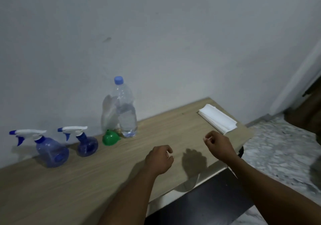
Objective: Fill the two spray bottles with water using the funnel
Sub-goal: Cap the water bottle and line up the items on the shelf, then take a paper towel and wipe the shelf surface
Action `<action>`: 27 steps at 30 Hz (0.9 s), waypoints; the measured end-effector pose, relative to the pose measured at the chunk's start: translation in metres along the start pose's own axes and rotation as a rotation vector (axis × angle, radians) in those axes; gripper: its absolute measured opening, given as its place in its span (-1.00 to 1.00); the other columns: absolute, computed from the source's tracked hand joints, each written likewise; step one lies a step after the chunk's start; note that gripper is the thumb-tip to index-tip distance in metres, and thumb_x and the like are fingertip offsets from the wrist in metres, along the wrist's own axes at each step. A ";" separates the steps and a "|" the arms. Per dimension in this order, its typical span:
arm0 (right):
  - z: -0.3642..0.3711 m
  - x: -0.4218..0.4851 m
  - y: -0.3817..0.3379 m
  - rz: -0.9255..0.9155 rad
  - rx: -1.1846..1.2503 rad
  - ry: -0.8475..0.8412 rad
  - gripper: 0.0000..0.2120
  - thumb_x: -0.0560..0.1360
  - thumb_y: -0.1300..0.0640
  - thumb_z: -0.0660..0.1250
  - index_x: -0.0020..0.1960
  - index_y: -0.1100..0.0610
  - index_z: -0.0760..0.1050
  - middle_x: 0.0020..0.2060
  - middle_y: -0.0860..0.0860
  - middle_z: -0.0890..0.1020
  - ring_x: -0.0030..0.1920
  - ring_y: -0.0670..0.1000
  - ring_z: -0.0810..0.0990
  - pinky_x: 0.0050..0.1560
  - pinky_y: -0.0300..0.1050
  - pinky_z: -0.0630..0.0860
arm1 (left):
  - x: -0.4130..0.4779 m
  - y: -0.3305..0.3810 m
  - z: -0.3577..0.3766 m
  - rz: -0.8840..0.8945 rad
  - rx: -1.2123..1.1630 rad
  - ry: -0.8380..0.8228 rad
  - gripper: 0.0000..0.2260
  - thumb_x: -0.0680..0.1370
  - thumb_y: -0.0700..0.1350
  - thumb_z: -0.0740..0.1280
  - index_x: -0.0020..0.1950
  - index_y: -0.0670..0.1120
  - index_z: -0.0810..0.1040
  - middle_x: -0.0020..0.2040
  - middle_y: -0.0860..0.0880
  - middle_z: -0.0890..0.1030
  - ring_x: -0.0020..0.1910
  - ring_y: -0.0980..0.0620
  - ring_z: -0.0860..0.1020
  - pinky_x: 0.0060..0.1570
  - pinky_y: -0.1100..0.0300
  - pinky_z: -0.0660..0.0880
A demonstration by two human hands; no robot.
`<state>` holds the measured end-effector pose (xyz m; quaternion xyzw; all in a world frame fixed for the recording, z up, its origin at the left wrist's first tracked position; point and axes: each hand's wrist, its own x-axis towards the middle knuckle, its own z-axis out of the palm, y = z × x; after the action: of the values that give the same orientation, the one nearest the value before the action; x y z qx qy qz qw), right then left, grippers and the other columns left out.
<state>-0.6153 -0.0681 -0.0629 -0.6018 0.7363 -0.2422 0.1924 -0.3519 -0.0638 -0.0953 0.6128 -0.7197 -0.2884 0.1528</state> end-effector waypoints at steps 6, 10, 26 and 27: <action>-0.085 0.012 0.120 0.104 0.057 0.031 -0.90 0.53 0.00 0.38 -0.09 0.03 0.56 -0.32 -0.05 0.61 -0.22 -0.04 0.58 -0.19 -0.07 0.54 | 0.034 0.097 0.065 0.006 0.026 -0.027 -0.78 0.51 0.10 0.37 0.14 0.13 0.59 0.01 0.08 0.64 0.06 0.01 0.60 0.08 0.11 0.54; -0.141 0.030 0.195 0.182 0.081 0.029 -0.90 0.54 0.03 0.37 -0.12 0.04 0.55 -0.27 -0.04 0.63 -0.16 0.03 0.59 -0.14 -0.09 0.45 | 0.057 0.166 0.116 0.030 0.053 -0.051 -0.74 0.54 0.10 0.36 0.21 0.09 0.58 0.13 0.05 0.61 0.15 0.03 0.56 0.10 0.17 0.47; -0.162 0.105 0.225 0.232 0.189 -0.141 -0.85 0.55 0.05 0.33 -0.12 0.10 0.59 -0.18 0.01 0.66 -0.17 -0.01 0.59 -0.17 -0.13 0.47 | 0.129 0.223 0.156 0.000 0.129 -0.088 -0.59 0.55 0.14 0.34 0.37 0.07 0.47 0.30 0.01 0.47 0.25 -0.01 0.51 0.22 -0.03 0.49; -0.156 0.110 0.219 0.220 0.189 -0.138 -0.85 0.55 0.05 0.34 -0.11 0.10 0.60 -0.18 0.00 0.66 -0.19 -0.04 0.58 -0.21 -0.16 0.45 | 0.135 0.220 0.156 -0.002 0.127 -0.093 -0.58 0.54 0.15 0.35 0.37 0.07 0.46 0.31 0.01 0.47 0.25 -0.01 0.52 0.21 -0.04 0.50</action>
<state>-0.9005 -0.1215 -0.0645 -0.5119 0.7569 -0.2457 0.3235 -0.6435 -0.1415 -0.1038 0.6080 -0.7421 -0.2706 0.0798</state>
